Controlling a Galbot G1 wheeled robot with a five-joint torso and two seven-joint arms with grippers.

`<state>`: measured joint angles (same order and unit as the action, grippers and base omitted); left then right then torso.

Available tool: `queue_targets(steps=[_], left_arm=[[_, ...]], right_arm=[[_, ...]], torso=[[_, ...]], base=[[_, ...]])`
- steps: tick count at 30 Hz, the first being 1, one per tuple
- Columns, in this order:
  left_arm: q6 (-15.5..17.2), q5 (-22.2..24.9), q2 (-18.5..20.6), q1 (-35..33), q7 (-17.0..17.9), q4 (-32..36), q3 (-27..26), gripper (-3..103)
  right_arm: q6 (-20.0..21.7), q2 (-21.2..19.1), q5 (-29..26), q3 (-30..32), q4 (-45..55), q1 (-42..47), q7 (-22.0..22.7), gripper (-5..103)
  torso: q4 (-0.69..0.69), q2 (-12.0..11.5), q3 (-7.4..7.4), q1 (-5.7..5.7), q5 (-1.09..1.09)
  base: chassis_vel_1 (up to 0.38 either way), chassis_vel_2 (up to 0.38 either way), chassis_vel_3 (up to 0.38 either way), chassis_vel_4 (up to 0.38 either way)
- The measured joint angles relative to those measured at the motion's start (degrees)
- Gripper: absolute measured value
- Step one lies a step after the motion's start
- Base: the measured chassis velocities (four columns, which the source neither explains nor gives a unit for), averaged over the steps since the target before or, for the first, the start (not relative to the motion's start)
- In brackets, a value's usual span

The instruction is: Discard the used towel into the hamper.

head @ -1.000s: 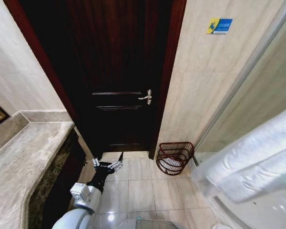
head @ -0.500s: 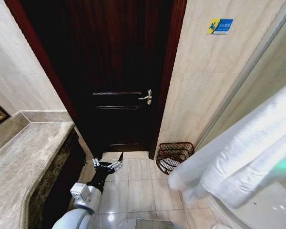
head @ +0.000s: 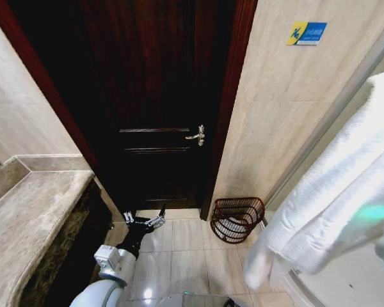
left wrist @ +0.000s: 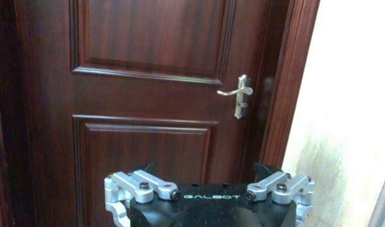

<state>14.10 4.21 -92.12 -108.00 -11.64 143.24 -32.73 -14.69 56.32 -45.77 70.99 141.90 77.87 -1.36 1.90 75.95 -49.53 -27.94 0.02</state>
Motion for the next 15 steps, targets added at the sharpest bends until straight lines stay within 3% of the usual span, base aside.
queue_targets(steps=[8,15], left_arm=[[0.0,0.0,0.0,0.0,0.0,0.0,0.0,100],[0.0,0.0,0.0,0.0,0.0,0.0,0.0,100]], right_arm=[[0.0,-6.3,0.2,-7.0,-7.7,-11.0,1.2,9],[-0.6,-7.2,2.0,-11.9,-16.4,-19.2,-0.7,9]], torso=[[0.03,0.0,0.01,0.05,-0.02],[0.03,0.0,0.0,0.02,-0.03]], base=[[0.023,-0.023,-0.021,0.015],[0.0,0.0,0.0,0.0]])
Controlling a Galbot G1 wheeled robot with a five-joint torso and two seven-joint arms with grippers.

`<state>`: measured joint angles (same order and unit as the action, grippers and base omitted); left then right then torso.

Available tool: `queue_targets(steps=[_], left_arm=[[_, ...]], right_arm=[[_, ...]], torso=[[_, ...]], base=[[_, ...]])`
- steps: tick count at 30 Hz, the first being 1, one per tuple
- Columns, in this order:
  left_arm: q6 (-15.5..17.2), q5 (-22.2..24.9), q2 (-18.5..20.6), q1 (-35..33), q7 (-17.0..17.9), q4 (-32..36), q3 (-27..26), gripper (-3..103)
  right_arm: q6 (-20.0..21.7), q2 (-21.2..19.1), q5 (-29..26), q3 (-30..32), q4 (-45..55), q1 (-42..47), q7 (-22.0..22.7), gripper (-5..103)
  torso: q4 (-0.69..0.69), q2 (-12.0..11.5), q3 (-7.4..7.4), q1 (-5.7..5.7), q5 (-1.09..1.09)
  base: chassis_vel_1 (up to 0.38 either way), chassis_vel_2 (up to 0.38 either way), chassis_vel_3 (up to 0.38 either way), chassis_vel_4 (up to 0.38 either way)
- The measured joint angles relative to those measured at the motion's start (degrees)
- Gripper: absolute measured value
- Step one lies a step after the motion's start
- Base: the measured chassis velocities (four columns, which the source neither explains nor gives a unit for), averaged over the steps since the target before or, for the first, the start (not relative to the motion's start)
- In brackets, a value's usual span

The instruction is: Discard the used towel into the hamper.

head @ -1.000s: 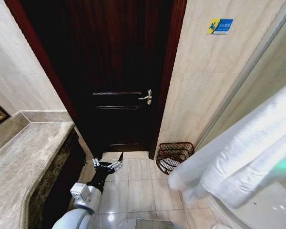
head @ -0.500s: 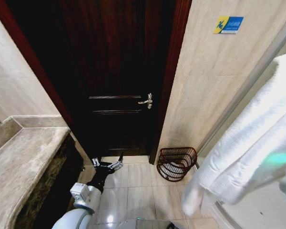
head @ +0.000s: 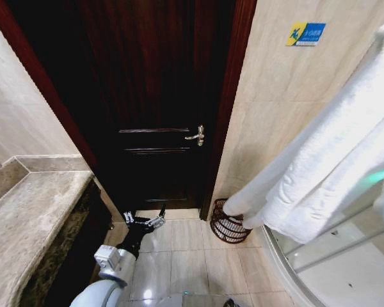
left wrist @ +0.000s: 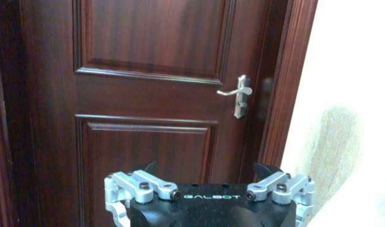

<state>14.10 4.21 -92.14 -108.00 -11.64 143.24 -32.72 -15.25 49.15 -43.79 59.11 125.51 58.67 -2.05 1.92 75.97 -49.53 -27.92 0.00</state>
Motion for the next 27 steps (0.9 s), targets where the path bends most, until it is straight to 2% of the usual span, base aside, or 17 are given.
queue_targets(steps=[5,13,23,27], left_arm=[[0.0,0.0,0.0,0.0,0.0,0.0,0.0,100],[0.0,0.0,0.0,0.0,0.0,0.0,0.0,100],[0.0,0.0,0.0,0.0,0.0,0.0,0.0,100],[0.0,0.0,0.0,0.0,0.0,0.0,0.0,100]], right_arm=[[-1.1,0.7,1.5,-2.4,-4.8,-3.4,-1.3,9],[-0.4,2.9,2.7,-3.5,-5.8,-3.8,-2.8,9],[-0.3,2.5,2.4,-3.4,-5.6,-3.8,-3.2,9],[-0.2,1.7,2.1,-3.3,-5.5,-3.9,-3.1,9]], torso=[[-0.01,0.0,0.0,0.0,0.0],[-0.01,0.0,0.0,0.0,0.01],[-0.02,0.0,0.01,0.02,0.02],[0.02,0.0,-0.01,-0.04,-0.02]], base=[[0.0,0.0,0.0,0.0],[0.0,0.0,0.0,0.0],[-0.065,0.055,0.061,-0.06],[-0.117,0.13,0.128,-0.103]])
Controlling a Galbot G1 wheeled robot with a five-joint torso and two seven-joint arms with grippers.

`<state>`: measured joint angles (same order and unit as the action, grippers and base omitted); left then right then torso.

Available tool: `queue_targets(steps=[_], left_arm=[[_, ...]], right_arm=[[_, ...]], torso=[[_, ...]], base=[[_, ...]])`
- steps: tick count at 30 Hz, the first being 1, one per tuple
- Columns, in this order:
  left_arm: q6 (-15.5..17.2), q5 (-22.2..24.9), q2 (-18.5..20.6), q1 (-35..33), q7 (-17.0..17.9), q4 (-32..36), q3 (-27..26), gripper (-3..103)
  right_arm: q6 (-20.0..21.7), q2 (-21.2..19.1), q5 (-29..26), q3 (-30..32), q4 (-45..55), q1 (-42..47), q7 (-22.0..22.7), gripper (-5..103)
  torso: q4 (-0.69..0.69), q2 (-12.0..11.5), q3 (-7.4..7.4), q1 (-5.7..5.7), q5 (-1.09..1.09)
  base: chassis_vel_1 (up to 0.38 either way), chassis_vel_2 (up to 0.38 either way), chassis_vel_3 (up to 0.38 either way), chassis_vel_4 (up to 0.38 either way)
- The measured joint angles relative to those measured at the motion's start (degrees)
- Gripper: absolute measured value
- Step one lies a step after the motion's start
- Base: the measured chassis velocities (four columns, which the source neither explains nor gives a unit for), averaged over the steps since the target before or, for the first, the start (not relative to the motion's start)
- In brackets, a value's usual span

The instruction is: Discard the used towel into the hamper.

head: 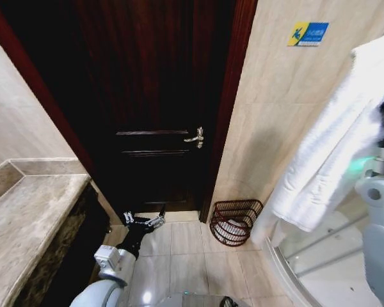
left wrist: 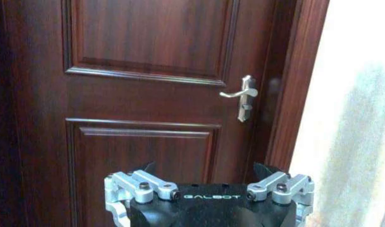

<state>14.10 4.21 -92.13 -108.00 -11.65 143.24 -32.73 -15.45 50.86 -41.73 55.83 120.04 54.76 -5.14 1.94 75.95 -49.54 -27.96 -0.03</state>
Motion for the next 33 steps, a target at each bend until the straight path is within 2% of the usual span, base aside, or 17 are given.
queue_targets(steps=[8,13,25,33], left_arm=[[0.0,0.0,0.0,0.0,0.0,0.0,0.0,100],[0.0,0.0,0.0,0.0,0.0,0.0,0.0,100],[0.0,0.0,0.0,0.0,0.0,0.0,0.0,100],[0.0,0.0,0.0,0.0,0.0,0.0,0.0,100]], right_arm=[[0.0,-2.1,-1.0,-0.1,-1.5,-2.4,0.1,9],[-0.4,-1.5,-1.2,-0.7,-2.1,-2.1,-0.6,9],[-3.7,5.6,3.1,-2.4,-3.5,4.6,-4.5,9],[-5.7,9.2,7.1,-3.0,-4.5,7.8,-4.6,9]], torso=[[-0.03,0.0,0.03,0.08,0.04],[-0.04,0.0,0.03,0.09,0.03],[-0.02,0.0,0.01,0.04,0.03],[-0.03,0.0,0.02,0.04,0.03]], base=[[-0.022,0.033,0.012,-0.016],[0.014,-0.015,-0.024,0.013],[0.0,0.0,0.0,0.0],[0.0,0.0,0.0,0.0]])
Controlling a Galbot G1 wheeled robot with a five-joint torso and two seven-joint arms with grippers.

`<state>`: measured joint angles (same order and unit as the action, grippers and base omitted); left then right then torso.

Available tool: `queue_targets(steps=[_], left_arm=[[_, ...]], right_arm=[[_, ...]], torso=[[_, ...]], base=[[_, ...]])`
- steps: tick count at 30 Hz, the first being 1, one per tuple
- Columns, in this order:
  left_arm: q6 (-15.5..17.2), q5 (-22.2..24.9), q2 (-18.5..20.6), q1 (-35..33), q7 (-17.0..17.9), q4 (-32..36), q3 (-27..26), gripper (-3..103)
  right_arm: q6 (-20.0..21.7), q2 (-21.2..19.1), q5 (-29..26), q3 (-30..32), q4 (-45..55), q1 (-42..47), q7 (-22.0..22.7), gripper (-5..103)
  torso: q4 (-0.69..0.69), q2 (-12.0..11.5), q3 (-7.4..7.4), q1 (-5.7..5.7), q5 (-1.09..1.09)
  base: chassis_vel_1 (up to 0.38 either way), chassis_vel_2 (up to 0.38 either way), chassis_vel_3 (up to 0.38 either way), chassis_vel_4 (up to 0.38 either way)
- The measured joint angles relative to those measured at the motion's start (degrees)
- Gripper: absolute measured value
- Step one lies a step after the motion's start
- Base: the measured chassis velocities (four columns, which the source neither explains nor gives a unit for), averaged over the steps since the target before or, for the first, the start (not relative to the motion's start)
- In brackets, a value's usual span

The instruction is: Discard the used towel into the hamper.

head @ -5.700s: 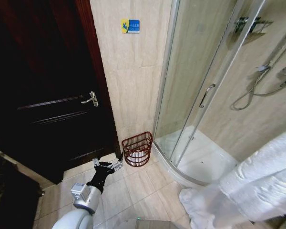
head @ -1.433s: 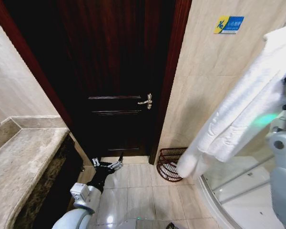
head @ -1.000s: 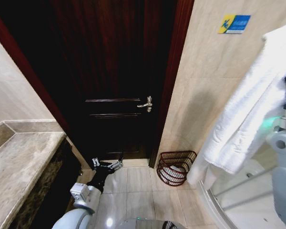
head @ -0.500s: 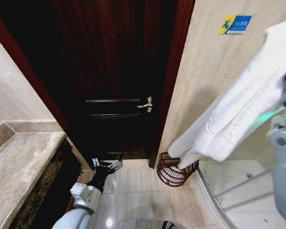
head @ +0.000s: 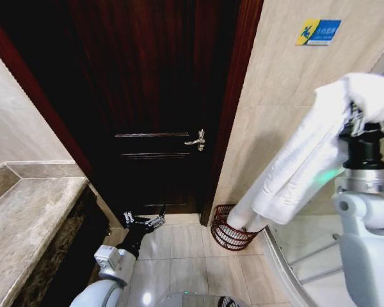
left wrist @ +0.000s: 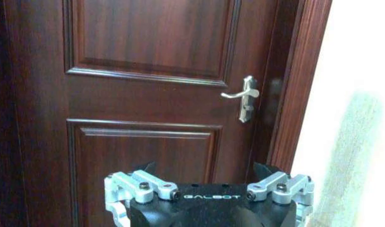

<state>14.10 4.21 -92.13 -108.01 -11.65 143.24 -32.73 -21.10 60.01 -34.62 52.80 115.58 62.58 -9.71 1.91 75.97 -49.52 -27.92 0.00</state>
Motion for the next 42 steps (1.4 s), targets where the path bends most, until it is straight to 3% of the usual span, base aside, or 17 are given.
queue_targets(steps=[25,29,31,36,42], left_arm=[[0.0,0.0,0.0,0.0,0.0,0.0,0.0,100],[0.0,0.0,0.0,0.0,0.0,0.0,0.0,100],[0.0,0.0,0.0,0.0,0.0,0.0,0.0,100],[0.0,0.0,0.0,0.0,0.0,0.0,0.0,100],[0.0,0.0,0.0,0.0,0.0,0.0,0.0,100]], right_arm=[[-2.0,4.6,2.1,0.3,-0.2,6.9,-2.0,9],[-4.4,6.1,2.2,0.1,-2.2,8.8,-3.5,9],[-6.2,6.9,2.7,-0.3,-3.4,9.9,-4.3,9],[-8.6,8.2,3.7,-1.0,-5.6,11.2,-5.2,9],[-11.1,9.4,4.5,-1.4,-8.3,12.4,-6.1,9]], torso=[[0.01,0.0,0.0,-0.01,0.01],[-0.01,0.0,-0.03,-0.08,-0.03],[0.06,0.0,-0.01,-0.03,0.0],[-0.02,0.0,0.01,0.04,-0.01],[0.01,0.0,0.01,0.02,0.0]], base=[[-0.055,0.051,0.053,-0.057],[-0.083,0.094,0.027,-0.085],[-0.015,0.021,0.052,0.02],[0.01,-0.021,-0.024,0.009],[0.01,-0.017,-0.025,0.007]])
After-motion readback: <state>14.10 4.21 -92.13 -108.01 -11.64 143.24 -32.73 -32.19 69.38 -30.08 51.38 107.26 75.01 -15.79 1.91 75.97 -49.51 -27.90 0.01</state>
